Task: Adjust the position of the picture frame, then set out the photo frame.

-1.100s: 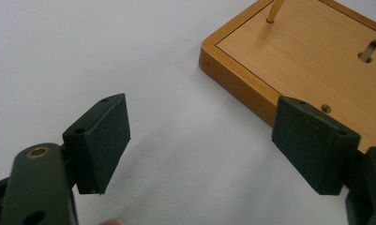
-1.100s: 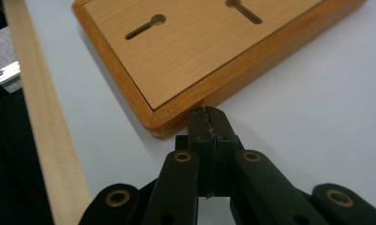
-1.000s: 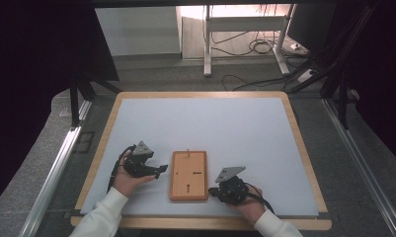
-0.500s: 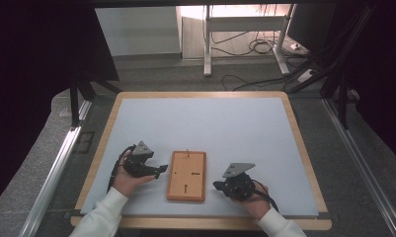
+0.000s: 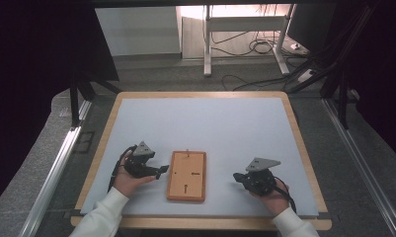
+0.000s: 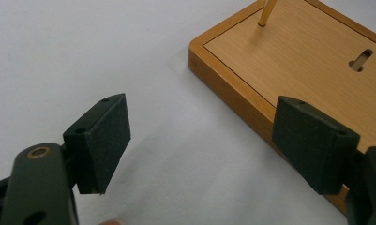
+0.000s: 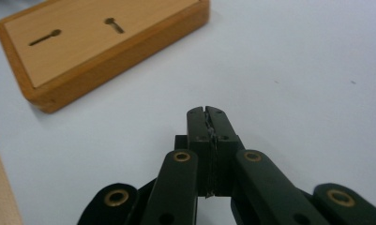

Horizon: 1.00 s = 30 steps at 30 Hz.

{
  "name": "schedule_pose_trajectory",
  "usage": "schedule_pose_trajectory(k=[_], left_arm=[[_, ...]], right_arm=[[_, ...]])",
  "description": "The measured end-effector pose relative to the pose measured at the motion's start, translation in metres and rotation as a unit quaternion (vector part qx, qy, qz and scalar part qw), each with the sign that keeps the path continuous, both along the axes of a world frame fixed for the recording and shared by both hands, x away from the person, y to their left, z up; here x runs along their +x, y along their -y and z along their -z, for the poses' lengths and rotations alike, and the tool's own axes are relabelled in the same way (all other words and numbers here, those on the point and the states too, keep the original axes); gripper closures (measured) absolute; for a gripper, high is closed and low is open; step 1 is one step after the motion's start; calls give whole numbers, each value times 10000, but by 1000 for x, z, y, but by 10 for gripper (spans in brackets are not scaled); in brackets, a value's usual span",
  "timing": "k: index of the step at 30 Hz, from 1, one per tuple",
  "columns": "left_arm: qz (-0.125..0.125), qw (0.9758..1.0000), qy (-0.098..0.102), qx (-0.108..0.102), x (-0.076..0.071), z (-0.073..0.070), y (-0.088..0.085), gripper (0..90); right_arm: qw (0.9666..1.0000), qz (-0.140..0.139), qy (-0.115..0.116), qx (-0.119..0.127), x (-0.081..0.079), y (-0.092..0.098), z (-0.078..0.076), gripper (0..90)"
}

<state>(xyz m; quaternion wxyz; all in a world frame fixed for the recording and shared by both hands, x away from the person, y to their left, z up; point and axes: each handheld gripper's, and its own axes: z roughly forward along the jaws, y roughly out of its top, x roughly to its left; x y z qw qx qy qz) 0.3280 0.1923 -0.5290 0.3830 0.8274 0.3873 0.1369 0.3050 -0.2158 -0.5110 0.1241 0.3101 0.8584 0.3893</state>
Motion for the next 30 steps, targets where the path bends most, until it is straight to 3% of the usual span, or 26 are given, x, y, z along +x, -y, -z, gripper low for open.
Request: schedule_pose_trajectory(k=[6, 10, 12, 16, 23, 30], left_arm=[[7, 10000, 23, -11, 1, 0, 0, 199], [27, 10000, 41, -42, 1, -1, 0, 199], [76, 9999, 54, -51, 2, -1, 2, 200], [109, 9999, 63, -52, 2, -1, 3, 205], [252, 9994, 160, -168, 2, -6, 7, 237], [636, 9971, 278, -298, 10, -13, 19, 286]], right_arm=[[10000, 71, -9, -5, 5, 3, 3, 838], [9999, 78, 61, -16, 5, 1, 5, 528], [9999, 83, 80, 17, 4, 1, 4, 479], [9999, 127, 12, 116, 4, 2, 4, 438], [9995, 305, -45, 33, 4, 2, 5, 355], [9995, 314, -35, -3, 2, 3, 6, 331]])
